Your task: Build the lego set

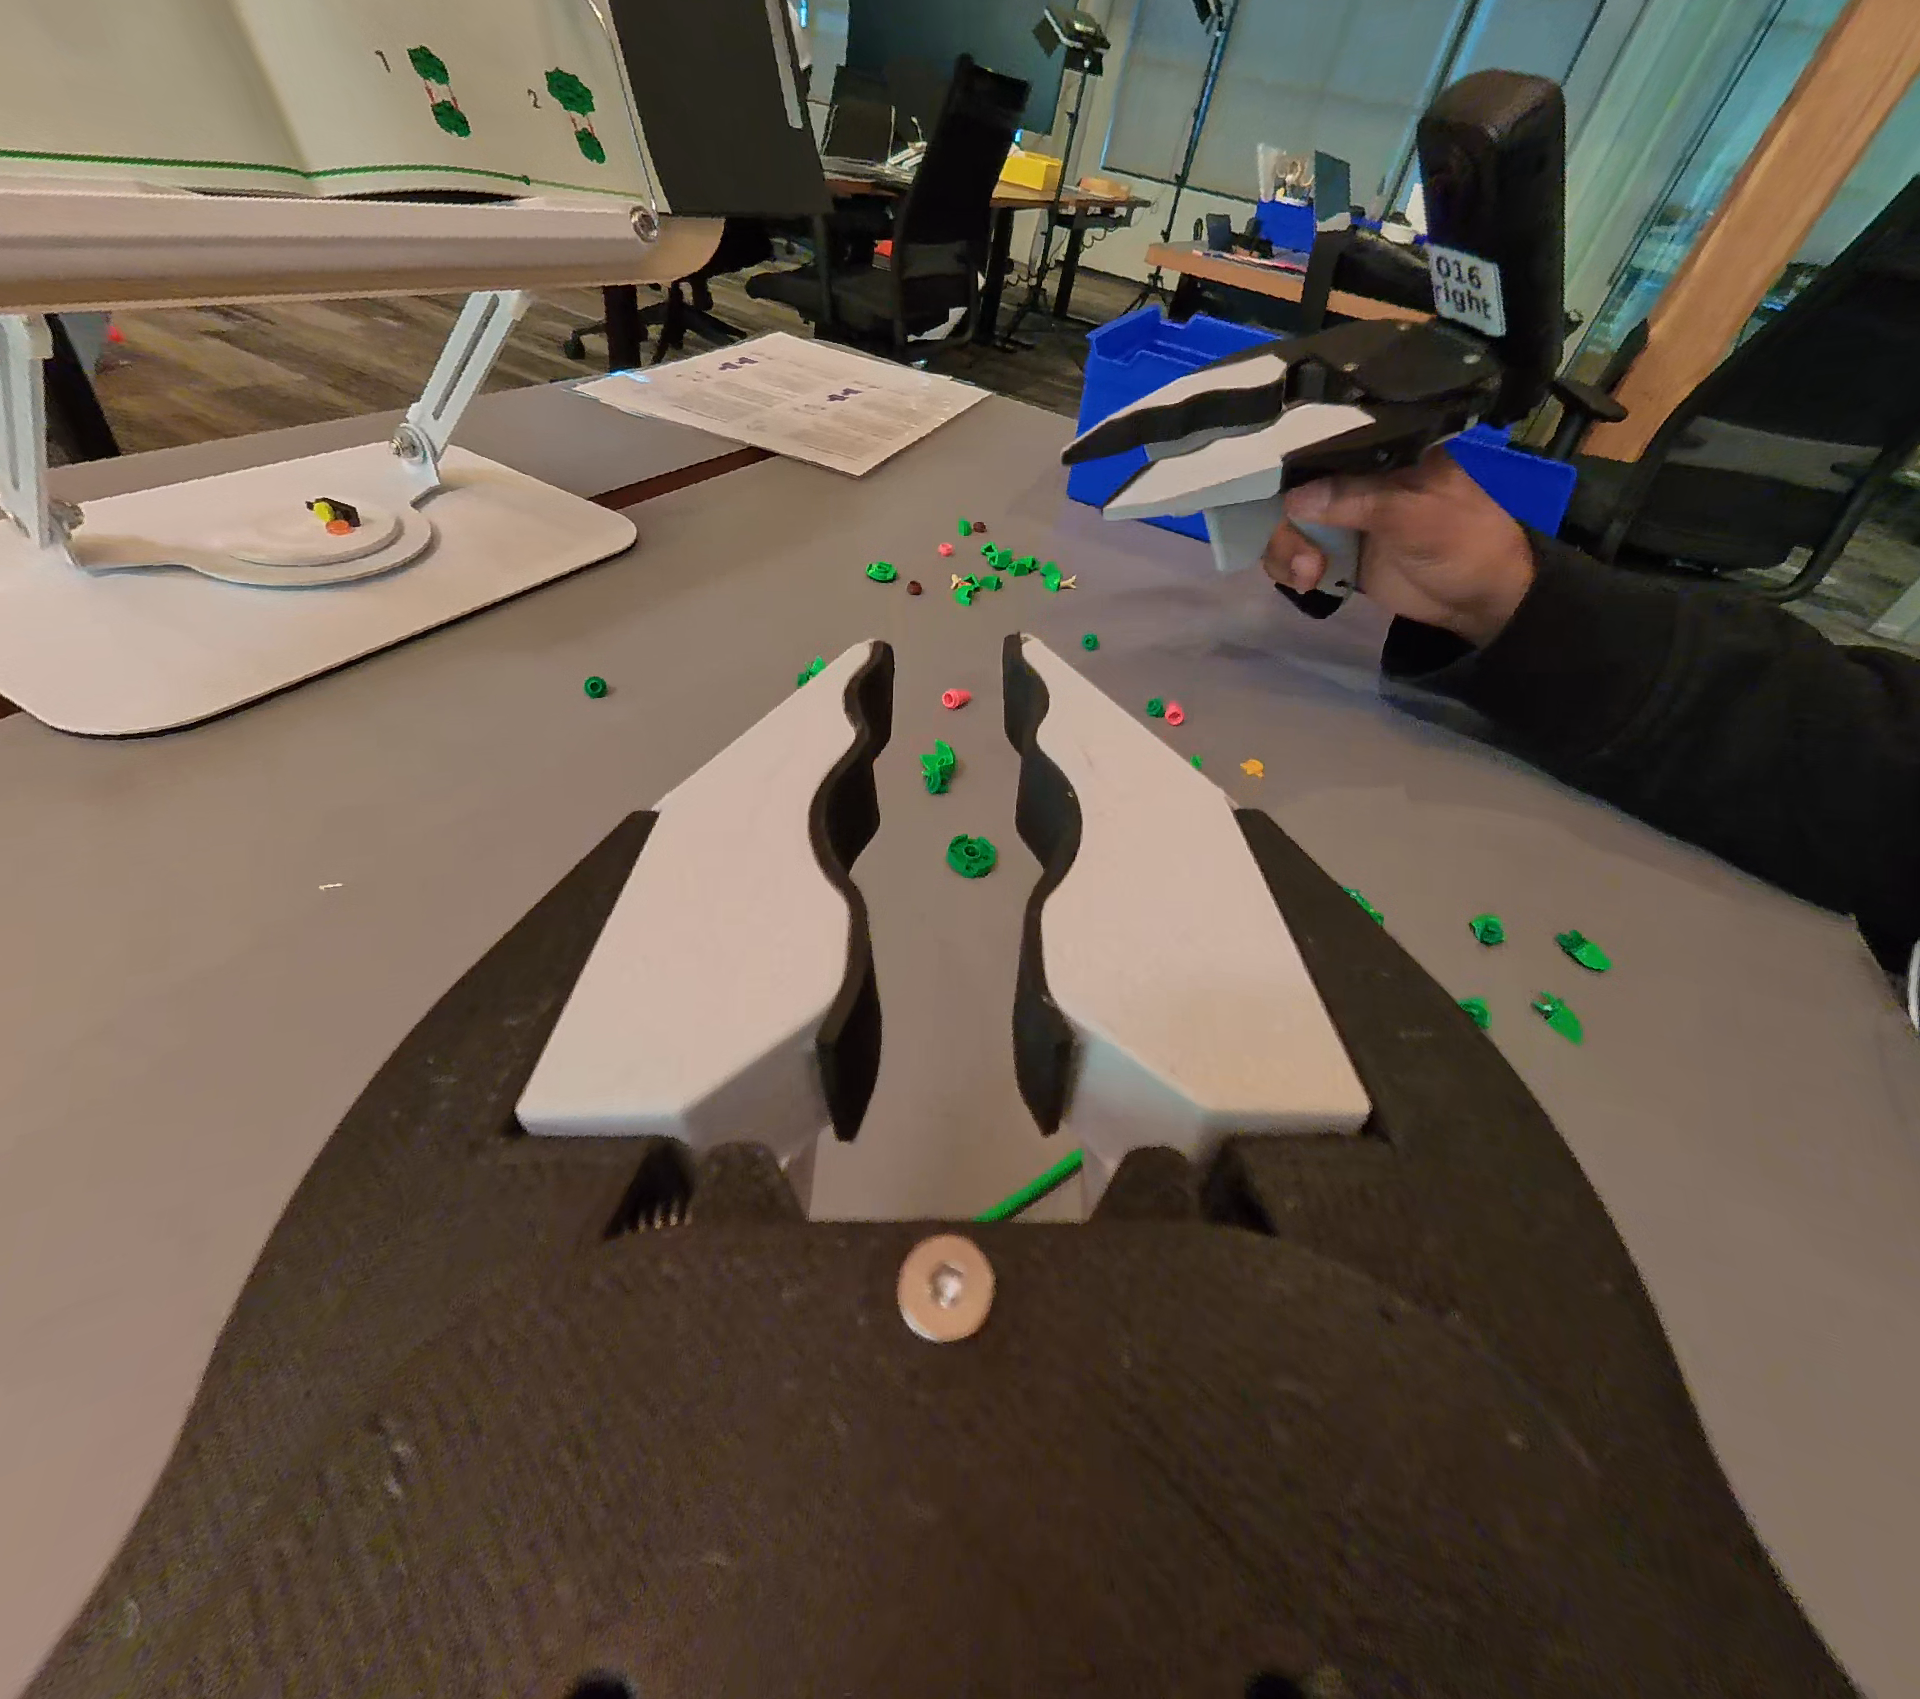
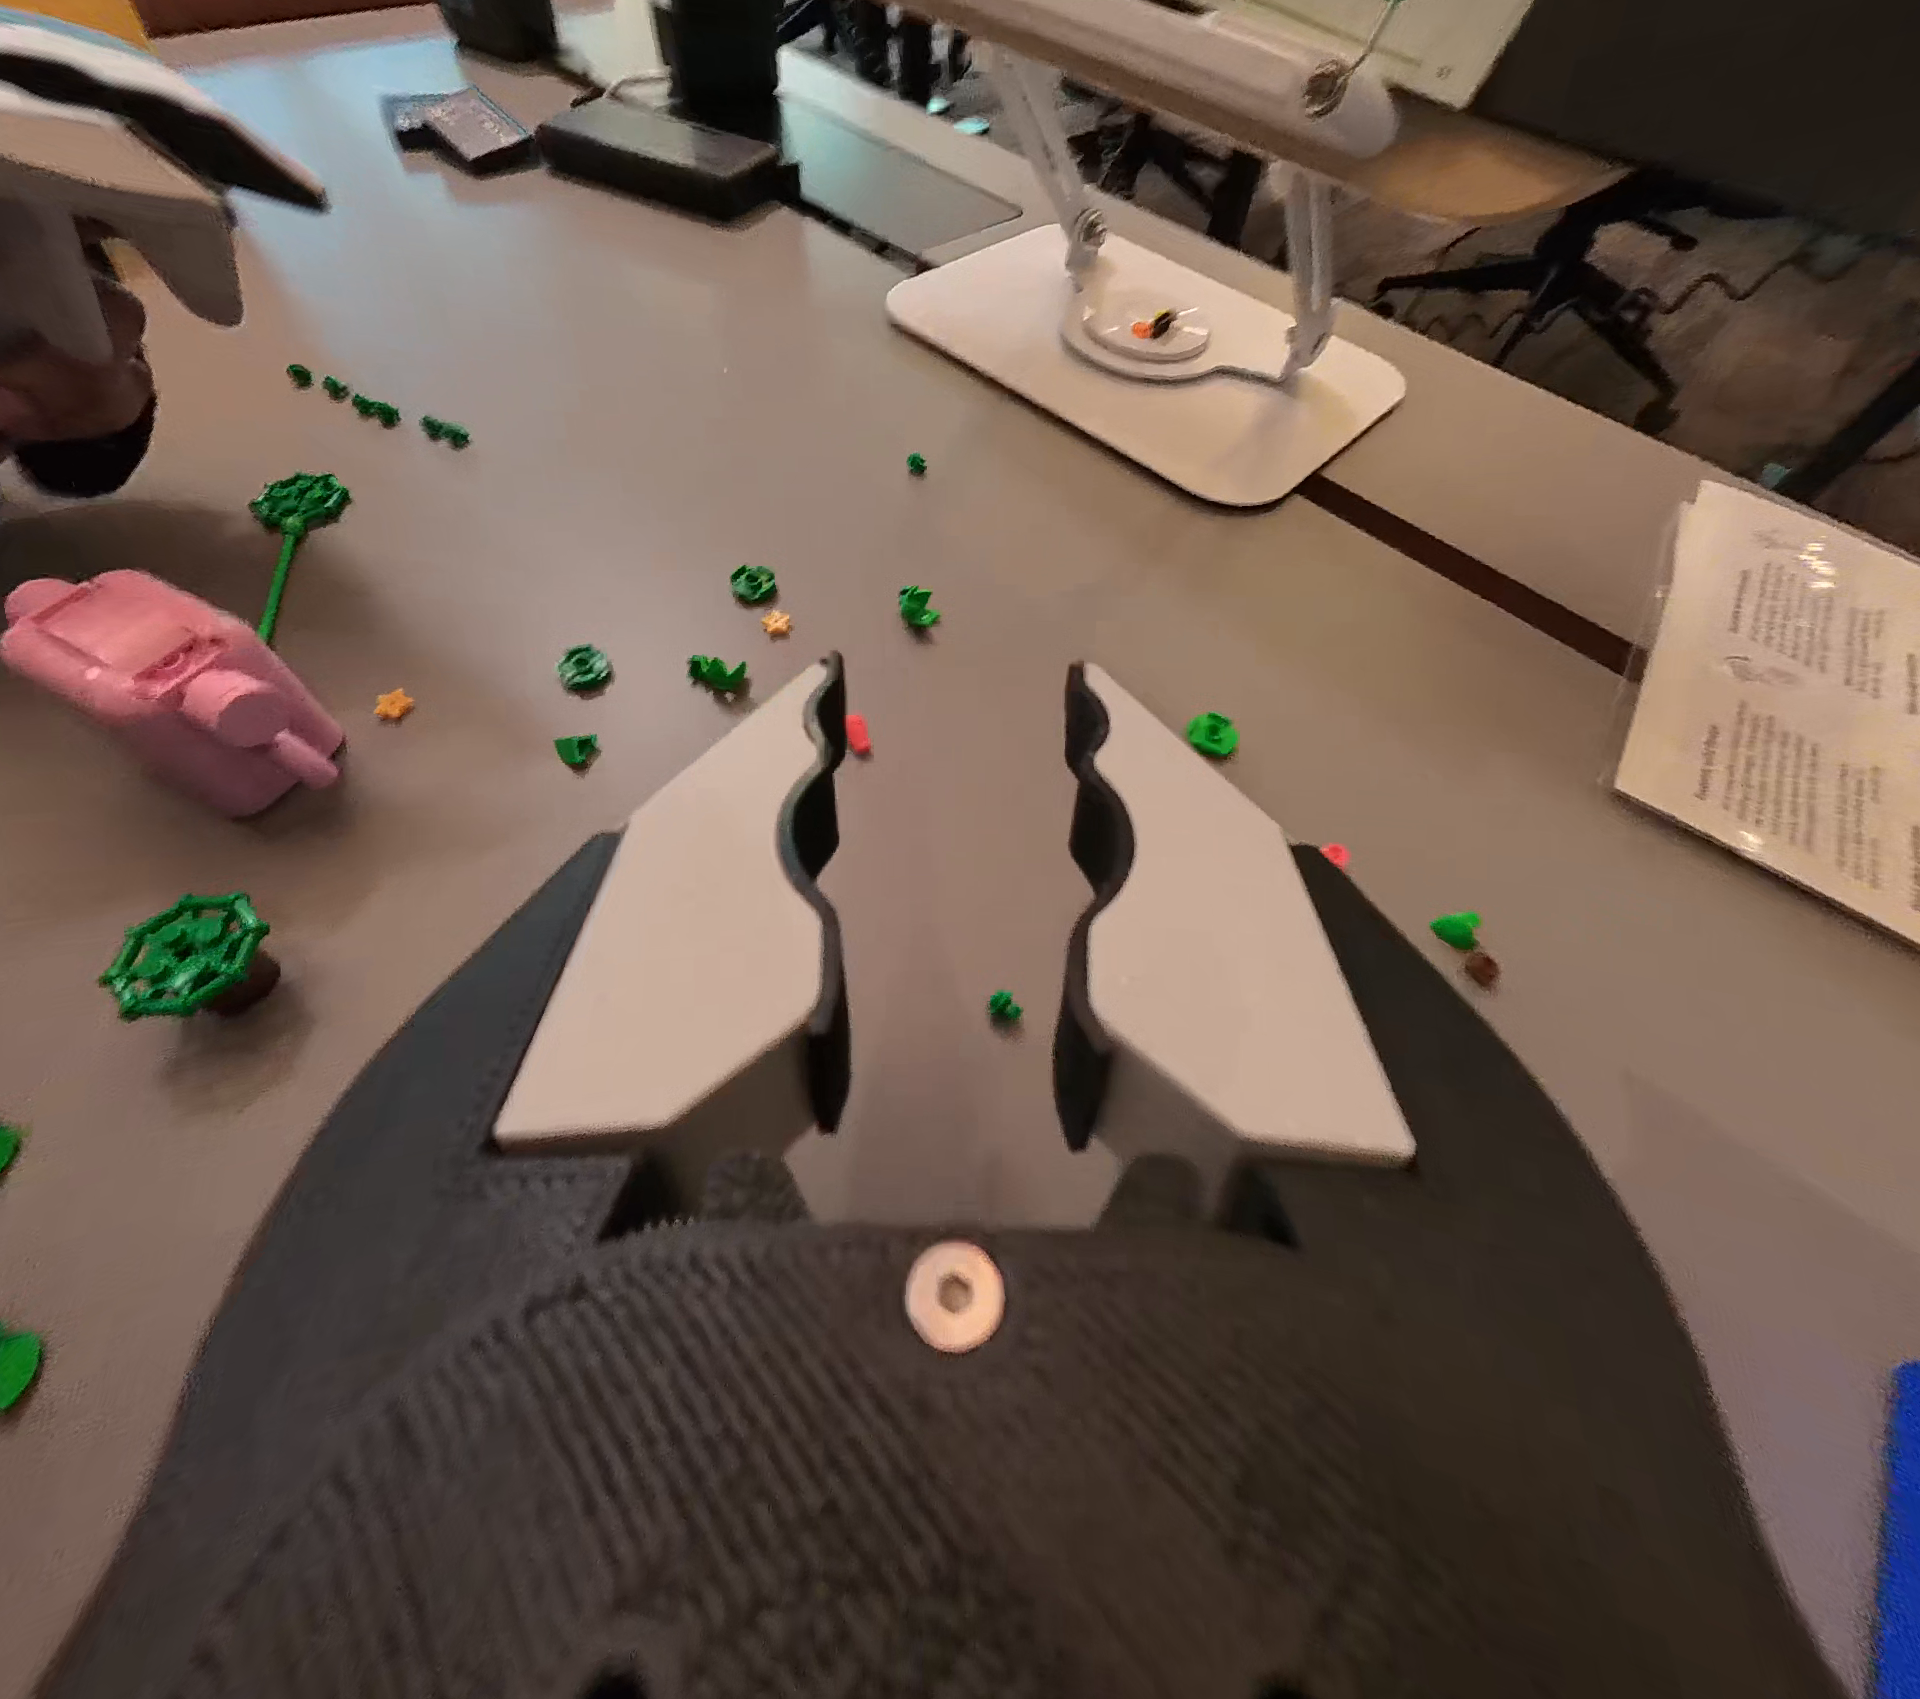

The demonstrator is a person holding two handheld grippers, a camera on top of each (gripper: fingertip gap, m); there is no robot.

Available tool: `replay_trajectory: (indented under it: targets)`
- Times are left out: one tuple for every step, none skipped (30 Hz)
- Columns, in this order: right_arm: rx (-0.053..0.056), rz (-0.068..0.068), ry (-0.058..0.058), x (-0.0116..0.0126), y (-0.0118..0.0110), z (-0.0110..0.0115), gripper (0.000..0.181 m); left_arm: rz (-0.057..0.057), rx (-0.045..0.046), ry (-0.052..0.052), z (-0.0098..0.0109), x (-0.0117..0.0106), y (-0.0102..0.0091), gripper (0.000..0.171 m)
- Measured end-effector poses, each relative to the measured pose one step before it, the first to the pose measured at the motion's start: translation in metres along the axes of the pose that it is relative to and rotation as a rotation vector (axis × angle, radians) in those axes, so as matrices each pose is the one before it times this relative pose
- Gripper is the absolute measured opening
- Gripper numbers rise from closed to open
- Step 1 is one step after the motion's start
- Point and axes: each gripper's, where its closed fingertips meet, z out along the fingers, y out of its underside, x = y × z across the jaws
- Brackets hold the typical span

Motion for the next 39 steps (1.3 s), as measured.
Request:
replay_trajectory:
  targets:
    - [-0.0316,-0.0199,-0.0612,-0.00934,0.00384,0.00058,0.045,0.0040,-0.00319,-0.0004,0.00013,0.00014,0.00081,0.019]
    - [-0.0354,-0.0284,-0.0895,-0.01466,0.00489,0.00066,0.050,0.0035,-0.00292,-0.0026,0.00002,-0.00033,0.00095,0.019]
    - [-0.0351,-0.0344,-0.0786,-0.01409,0.00557,0.00051,0.053,0.0015,-0.00235,-0.0042,-0.00009,-0.00071,0.00103,0.019]
    - [-0.0321,-0.0372,-0.0414,-0.00913,0.00613,0.00049,0.051,-0.0013,-0.00094,-0.0024,-0.00017,-0.00050,0.00061,0.019]
    - [-0.0324,-0.0361,-0.0053,-0.00354,0.00633,0.00013,0.050,-0.0023,0.00093,0.0002,-0.00025,0.00001,0.00017,0.019]
    - [-0.0363,-0.0343,0.0296,0.00288,0.00707,-0.00096,0.047,-0.0016,0.00243,-0.0004,-0.00027,-0.00018,-0.00014,0.019]
    - [-0.0363,-0.0279,0.0641,0.00986,0.00736,-0.00279,0.044,-0.0007,0.00253,-0.0008,-0.00023,-0.00009,-0.00022,0.019]
    - [-0.0211,-0.0140,0.0662,0.01224,0.00626,-0.00416,0.042,-0.0007,0.00096,0.0002,0.00003,-0.00013,-0.00007,0.019]
    - [-0.0010,0.0099,0.0514,0.01225,0.00441,-0.00480,0.040,-0.0017,-0.00103,0.0018,0.00029,0.00005,0.00036,0.019]
    - [0.0143,0.0383,0.0275,0.01030,0.00244,-0.00431,0.037,-0.0028,-0.00192,0.0035,0.00042,0.00017,0.00074,0.019]
    - [0.0244,0.0558,0.0037,0.00752,0.00093,-0.00361,0.037,-0.0036,-0.00304,0.0047,0.00064,0.00031,0.00096,0.019]
    - [0.0223,0.0574,-0.0043,0.00623,0.00090,-0.00293,0.037,-0.0044,-0.00369,0.0060,0.00070,0.00050,0.00113,0.019]
    - [0.0097,0.0512,0.0122,0.00829,0.00246,-0.00247,0.037,-0.0048,-0.00253,0.0071,0.00075,0.00058,0.00095,0.019]
    - [-0.0018,0.0412,0.0317,0.01076,0.00344,-0.00222,0.036,-0.0049,-0.00211,0.0062,0.00065,0.00040,0.00078,0.019]
    - [-0.0060,0.0345,0.0503,0.01297,0.00378,-0.00206,0.034,-0.0046,-0.00204,0.0047,0.00058,0.00027,0.00080,0.019]
    - [-0.0066,0.0360,0.0559,0.01349,0.00384,-0.00178,0.032,-0.0039,-0.00085,0.0036,0.00038,0.00027,0.00049,0.019]
    - [-0.0002,0.0389,0.0369,0.01031,0.00290,-0.00095,0.031,-0.0030,0.00008,0.0030,0.00011,0.00016,0.00009,0.019]
    - [0.0106,0.0413,0.0085,0.00559,0.00111,-0.00036,0.031,-0.0022,0.00089,0.0020,-0.00001,0.00014,-0.00008,0.019]
    - [0.0143,0.0426,-0.0056,0.00290,0.00014,0.00021,0.031,-0.0021,0.00213,0.0017,-0.00015,0.00006,-0.00034,0.019]
    - [0.0079,0.0386,-0.0065,0.00232,0.00083,0.00041,0.030,-0.0017,0.00134,0.0022,-0.00008,0.00017,-0.00023,0.019]
    - [-0.0017,0.0279,-0.0068,0.00171,0.00191,0.00079,0.029,-0.0015,-0.00019,0.0014,0.00004,0.00007,0.00007,0.019]
    - [-0.0071,0.0162,-0.0030,0.00148,0.00244,0.00104,0.029,-0.0022,-0.00059,0.0017,0.00009,0.00000,0.00029,0.019]
    - [-0.0054,0.0078,0.0010,0.00109,0.00190,0.00129,0.029,-0.0030,-0.00060,0.0023,0.00016,0.00002,0.00026,0.019]
    - [-0.0031,0.0033,-0.0011,0.00019,0.00156,0.00162,0.029,-0.0031,-0.00091,0.0020,0.00016,0.00008,0.00032,0.020]
    - [-0.0041,0.0027,-0.0045,-0.00071,0.00171,0.00203,0.029,-0.0024,-0.00076,0.0016,0.00005,-0.00010,0.00029,0.020]
    - [-0.0090,0.0030,-0.0029,-0.00045,0.00257,0.00260,0.029,-0.0019,-0.00018,0.0008,0.00001,-0.00010,0.00015,0.020]
    - [-0.0135,0.0009,-0.0008,-0.00022,0.00345,0.00285,0.029,-0.0019,0.00049,0.0010,-0.00003,-0.00005,0.00007,0.020]
    - [-0.0170,-0.0013,0.0003,-0.00023,0.00346,0.00302,0.029,-0.0019,0.00070,0.0009,-0.00012,-0.00002,-0.00005,0.020]
    - [-0.0240,-0.0034,0.0062,0.00051,0.00287,0.00233,0.029,-0.0015,0.00056,0.0006,-0.00004,-0.00011,-0.00004,0.020]
    - [-0.0136,-0.0062,0.0076,0.00028,0.00170,0.00162,0.029,-0.0011,0.00047,0.0007,-0.00012,0.00001,-0.00009,0.020]
    - [-0.0080,-0.0075,0.0064,0.00002,0.00106,0.00102,0.029,-0.0007,0.00019,0.0007,-0.00002,0.00004,-0.00005,0.020]
    - [-0.0042,-0.0052,0.0110,0.00079,0.00060,0.00055,0.027,-0.0007,-0.00010,0.0004,-0.00003,-0.00001,0.00009,0.020]
    - [-0.0046,-0.0024,0.0133,0.00145,0.00044,0.00074,0.024,-0.0005,0.00028,0.0009,0.00005,0.00026,-0.00002,0.020]
    - [-0.0082,-0.0011,0.0156,0.00214,0.00072,0.00130,0.020,-0.0002,-0.00030,0.0015,0.00010,0.00030,0.00005,0.020]
    - [-0.0108,0.0053,0.0257,0.00440,0.00108,0.00168,0.013,0.0001,-0.00062,0.0014,0.00026,0.00050,0.00014,0.020]
    - [-0.0107,0.0039,0.0136,0.00318,0.00045,0.00221,0.010,0.0001,-0.00050,0.0018,0.00037,0.00052,0.00021,0.020]
    - [-0.0130,0.0027,0.0030,0.00169,0.00080,0.00247,0.011,0.0004,-0.00182,0.0025,0.00054,0.00070,0.00050,0.020]
    - [-0.0172,0.0062,0.0007,0.00121,0.00172,0.00247,0.011,0.0013,-0.00312,0.0012,0.00054,0.00044,0.00057,0.020]
    - [-0.0174,0.0018,-0.0104,-0.00085,0.00187,0.00206,0.013,0.0025,-0.00341,0.0004,0.00048,0.00046,0.00066,0.020]
